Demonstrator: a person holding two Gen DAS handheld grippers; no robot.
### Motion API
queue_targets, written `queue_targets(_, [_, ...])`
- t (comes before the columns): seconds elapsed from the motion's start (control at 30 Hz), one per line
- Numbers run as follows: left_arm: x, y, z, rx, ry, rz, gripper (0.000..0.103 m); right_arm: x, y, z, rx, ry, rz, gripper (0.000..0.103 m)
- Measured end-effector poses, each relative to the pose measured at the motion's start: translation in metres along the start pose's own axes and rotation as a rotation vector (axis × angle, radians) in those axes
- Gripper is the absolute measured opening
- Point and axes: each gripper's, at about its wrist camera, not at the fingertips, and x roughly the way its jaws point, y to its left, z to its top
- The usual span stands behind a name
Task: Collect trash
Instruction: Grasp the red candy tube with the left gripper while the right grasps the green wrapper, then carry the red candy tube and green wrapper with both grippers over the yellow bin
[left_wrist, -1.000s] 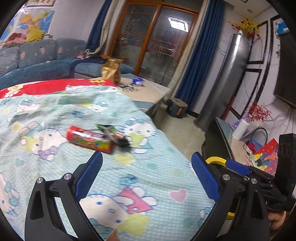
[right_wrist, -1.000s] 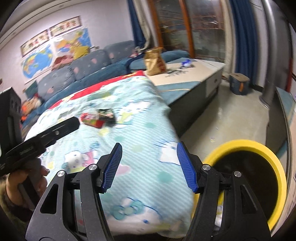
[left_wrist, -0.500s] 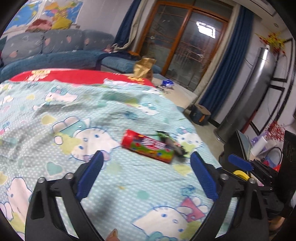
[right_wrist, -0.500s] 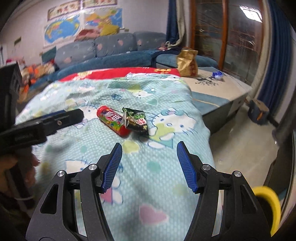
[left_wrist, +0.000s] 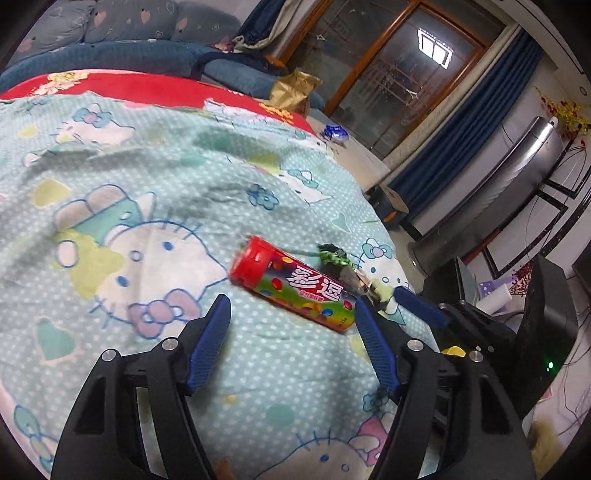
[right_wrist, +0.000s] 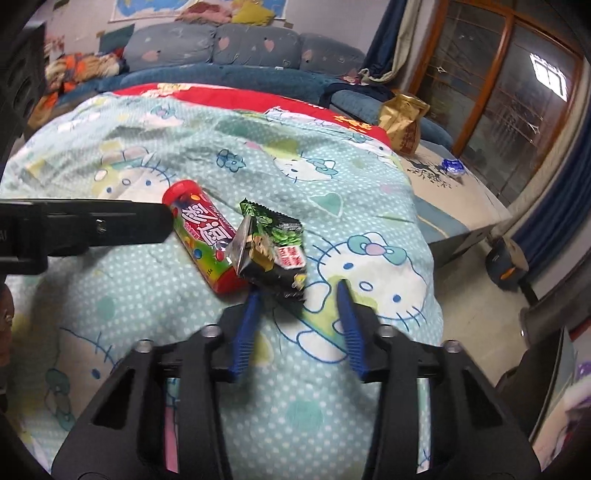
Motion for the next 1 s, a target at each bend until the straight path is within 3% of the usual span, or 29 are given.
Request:
queue_targets(0.07, [0.006,-0.001,0.001,-0.006,0.009,0.0,0.066,0.002,-0.001,0.001,0.005,0.003,0.02,0.012])
queue_targets(0.4, [0.034,0.009,0.005,-0.162,0.031,-0.044,0.066,-0.024,-0.026,-0.018,0.187,-0.075,0.127,0.012])
queue_targets(0.57, [0.046,0.006,0.013,-0.191,0.025,-0.012,0.065,-0.045,-0.034,-0.04,0.253,-0.093,0.143,0.011])
queue_targets(0.8, [0.061,-0.011,0.02,-0.144,0.04,0.075,0.048,-0.071,-0.034,-0.069,0.325,-0.114,0.157,0.011])
queue_targets(1.0, [0.062,-0.04,0.007,-0.027,0.071,0.049,0.032,-0.093,-0.039,-0.087,0.367,-0.143,0.133,0.011])
